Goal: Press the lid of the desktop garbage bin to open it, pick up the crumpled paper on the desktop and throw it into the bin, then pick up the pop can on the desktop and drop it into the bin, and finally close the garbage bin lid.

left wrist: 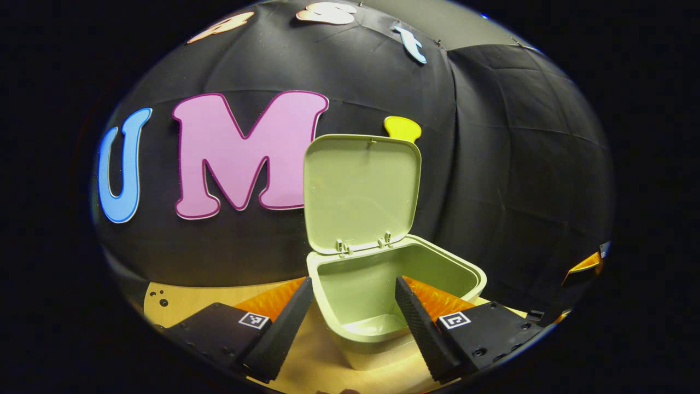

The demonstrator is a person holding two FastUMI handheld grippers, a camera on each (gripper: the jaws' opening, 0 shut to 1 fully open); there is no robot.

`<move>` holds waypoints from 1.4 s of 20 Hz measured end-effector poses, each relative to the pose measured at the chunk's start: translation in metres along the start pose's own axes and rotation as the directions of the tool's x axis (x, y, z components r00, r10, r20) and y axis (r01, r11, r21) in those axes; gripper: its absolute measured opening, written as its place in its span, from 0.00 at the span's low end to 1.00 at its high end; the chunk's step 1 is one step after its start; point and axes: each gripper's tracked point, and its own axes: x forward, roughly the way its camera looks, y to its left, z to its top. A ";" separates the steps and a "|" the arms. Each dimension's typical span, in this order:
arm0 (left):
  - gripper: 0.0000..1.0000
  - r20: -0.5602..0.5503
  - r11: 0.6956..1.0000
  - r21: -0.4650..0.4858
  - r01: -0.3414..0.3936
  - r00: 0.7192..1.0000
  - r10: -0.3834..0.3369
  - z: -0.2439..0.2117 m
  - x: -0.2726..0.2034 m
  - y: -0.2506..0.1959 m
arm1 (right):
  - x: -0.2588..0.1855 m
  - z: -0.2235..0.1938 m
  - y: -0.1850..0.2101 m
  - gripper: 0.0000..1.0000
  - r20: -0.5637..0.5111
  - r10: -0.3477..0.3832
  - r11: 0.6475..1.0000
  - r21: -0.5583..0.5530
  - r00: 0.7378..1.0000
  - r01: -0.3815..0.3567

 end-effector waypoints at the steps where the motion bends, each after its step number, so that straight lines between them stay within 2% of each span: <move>1: 0.96 0.007 1.000 0.001 -0.015 1.000 0.015 0.002 -0.007 0.006 | 0.001 0.000 0.005 0.92 0.000 0.013 1.000 -0.002 1.000 -0.013; 8: 0.96 0.053 0.994 -0.020 -0.111 0.992 0.112 0.012 -0.075 0.041 | 0.007 0.001 0.052 0.92 -0.006 0.117 0.993 -0.024 0.993 -0.117; 14: 0.97 0.048 0.981 -0.033 -0.190 0.980 0.191 -0.002 -0.142 0.070 | 0.011 -0.007 0.088 0.92 -0.028 0.181 0.983 -0.039 0.983 -0.182; 22: 0.97 0.008 0.960 -0.059 -0.274 0.961 0.275 -0.042 -0.224 0.102 | 0.009 -0.053 0.119 0.94 -0.118 0.198 0.978 -0.049 0.973 -0.204; 28: 0.97 -0.025 0.965 -0.038 -0.259 0.966 0.258 -0.071 -0.261 0.106 | 0.016 -0.091 0.134 0.94 -0.191 0.195 0.974 -0.082 0.962 -0.213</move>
